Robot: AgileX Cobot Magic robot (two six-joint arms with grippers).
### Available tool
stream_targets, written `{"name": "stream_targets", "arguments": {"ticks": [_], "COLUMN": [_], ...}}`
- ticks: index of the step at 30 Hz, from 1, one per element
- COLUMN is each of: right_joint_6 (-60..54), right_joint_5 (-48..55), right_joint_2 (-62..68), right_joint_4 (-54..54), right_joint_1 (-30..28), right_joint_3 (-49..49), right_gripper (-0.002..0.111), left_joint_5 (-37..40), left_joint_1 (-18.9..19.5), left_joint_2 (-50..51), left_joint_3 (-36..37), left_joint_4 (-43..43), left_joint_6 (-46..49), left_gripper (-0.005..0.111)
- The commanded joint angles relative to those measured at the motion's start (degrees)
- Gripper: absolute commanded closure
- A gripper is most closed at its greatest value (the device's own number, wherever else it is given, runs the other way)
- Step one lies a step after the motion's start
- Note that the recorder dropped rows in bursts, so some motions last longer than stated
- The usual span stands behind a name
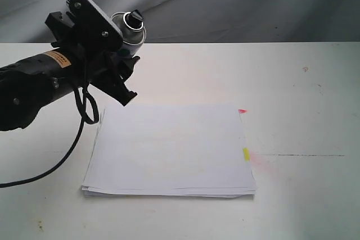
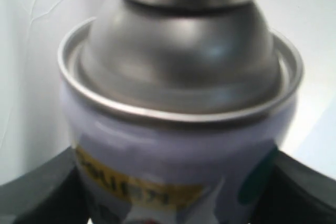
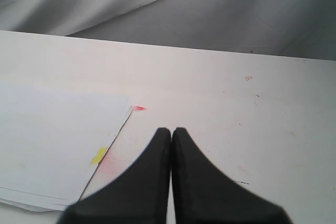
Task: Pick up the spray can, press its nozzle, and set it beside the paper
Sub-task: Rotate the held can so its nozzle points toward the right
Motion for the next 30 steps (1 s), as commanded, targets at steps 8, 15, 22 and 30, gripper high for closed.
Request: {"name": "stream_targets", "arguments": {"ticks": [8,15,22,30], "right_joint_6": [0.2,0.2,0.2,0.2], "right_joint_5": [0.0,0.0,0.0,0.0], "right_joint_2": [-0.1,-0.1,-0.1,-0.1], "right_joint_4": [0.2,0.2,0.2,0.2], "right_joint_1": [-0.1,-0.1,-0.1,-0.1], "right_joint_3": [0.2,0.2,0.2,0.2], "right_gripper": [0.108,0.108,0.108,0.108], "left_joint_5": [-12.6,-18.0,-18.0,-24.3], "left_joint_1": [-0.3,0.4,0.4,0.4], "left_joint_2": [2.4,7.6,8.7,8.7], "left_joint_3": [4.2,6.3,6.3,6.3], "left_joint_4": [16.3,15.1,16.0,14.3], "left_joint_6": [-7.6,-2.2,0.8,14.3], "left_gripper": [0.107,0.107,0.107,0.107]}}
